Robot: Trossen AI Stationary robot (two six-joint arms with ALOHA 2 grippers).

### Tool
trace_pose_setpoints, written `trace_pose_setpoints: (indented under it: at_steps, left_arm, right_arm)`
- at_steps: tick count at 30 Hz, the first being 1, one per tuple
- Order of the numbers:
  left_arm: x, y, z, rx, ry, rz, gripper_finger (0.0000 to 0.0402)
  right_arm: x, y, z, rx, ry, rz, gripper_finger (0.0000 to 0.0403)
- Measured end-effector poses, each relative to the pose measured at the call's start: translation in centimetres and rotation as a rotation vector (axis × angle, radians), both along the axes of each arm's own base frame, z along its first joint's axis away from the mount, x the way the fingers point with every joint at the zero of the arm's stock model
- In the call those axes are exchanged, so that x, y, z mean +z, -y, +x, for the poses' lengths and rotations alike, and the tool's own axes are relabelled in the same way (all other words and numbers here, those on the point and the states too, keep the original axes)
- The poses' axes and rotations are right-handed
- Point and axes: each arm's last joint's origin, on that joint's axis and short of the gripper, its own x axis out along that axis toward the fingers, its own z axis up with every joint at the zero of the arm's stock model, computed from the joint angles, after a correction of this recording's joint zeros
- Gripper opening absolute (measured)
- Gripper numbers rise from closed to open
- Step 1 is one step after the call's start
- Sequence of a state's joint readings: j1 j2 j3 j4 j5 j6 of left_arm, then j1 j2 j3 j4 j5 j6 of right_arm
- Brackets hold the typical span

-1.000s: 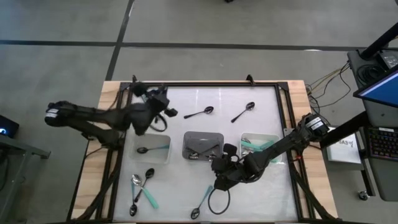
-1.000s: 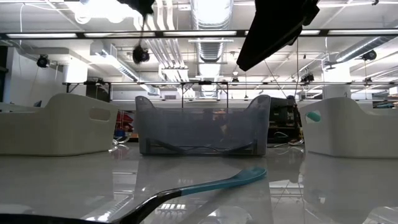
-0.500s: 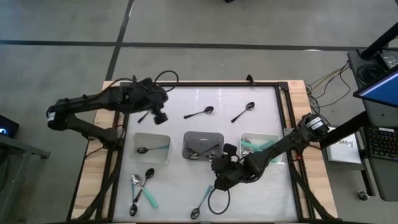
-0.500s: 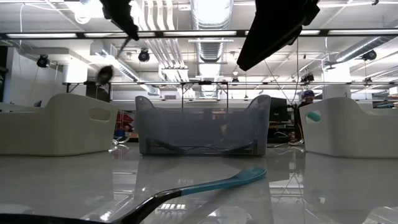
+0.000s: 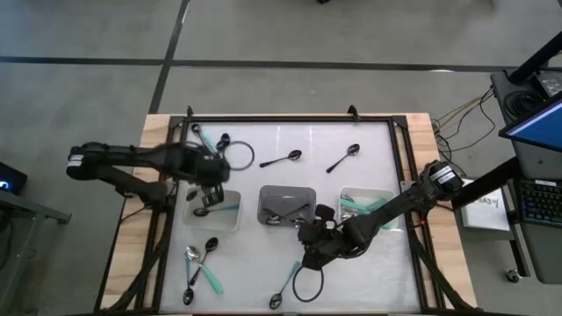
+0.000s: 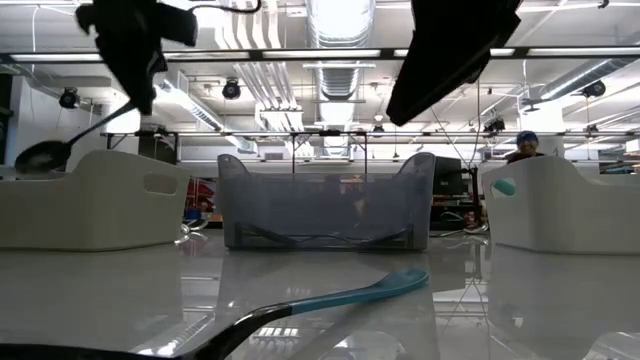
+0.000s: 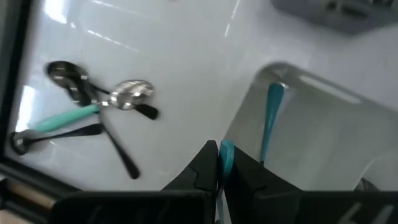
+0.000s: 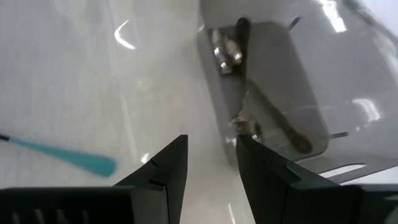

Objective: Sort silverware by color (type)
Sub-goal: Put the blue spoon into the gray bin

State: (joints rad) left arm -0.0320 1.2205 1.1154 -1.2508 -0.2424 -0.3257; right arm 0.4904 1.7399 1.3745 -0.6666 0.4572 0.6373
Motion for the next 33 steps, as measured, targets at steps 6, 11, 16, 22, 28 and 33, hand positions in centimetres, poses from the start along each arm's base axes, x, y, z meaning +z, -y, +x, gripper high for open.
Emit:
trace_pose_setpoints:
  at_steps: [6, 11, 16, 22, 28, 33]
  left_arm:
    - [-2.7, 1.2, 0.2, -0.059, -0.003, -0.025, 0.0]
    - [-2.9, 1.8, 0.4, -0.093, 0.019, -0.142, 0.0]
    - [-2.9, 1.9, 0.5, -0.069, 0.029, -0.173, 0.0003]
    - [-2.9, 2.1, 0.6, -0.052, 0.048, -0.22, 0.0034]
    - [-2.8, 2.9, 0.9, -0.091, 0.074, -0.347, 0.0071]
    - [-2.2, 3.9, 2.0, -0.17, 0.193, -0.448, 0.0083]
  right_arm:
    - [-1.1, -0.2, 0.3, 0.01, -0.034, 0.004, 0.0127]
    - [-2.6, -0.7, 0.7, 0.047, -0.094, 0.052, 0.0125]
    - [-4.0, -1.1, 1.1, 0.079, -0.135, 0.077, 0.0125]
    - [-4.5, -1.3, 1.3, 0.104, -0.152, 0.124, 0.0125]
    - [-4.2, -2.0, 1.8, 0.249, -0.126, 0.187, 0.0125]
    - [-4.0, -2.7, 2.2, 0.512, -0.082, 0.104, 0.0125]
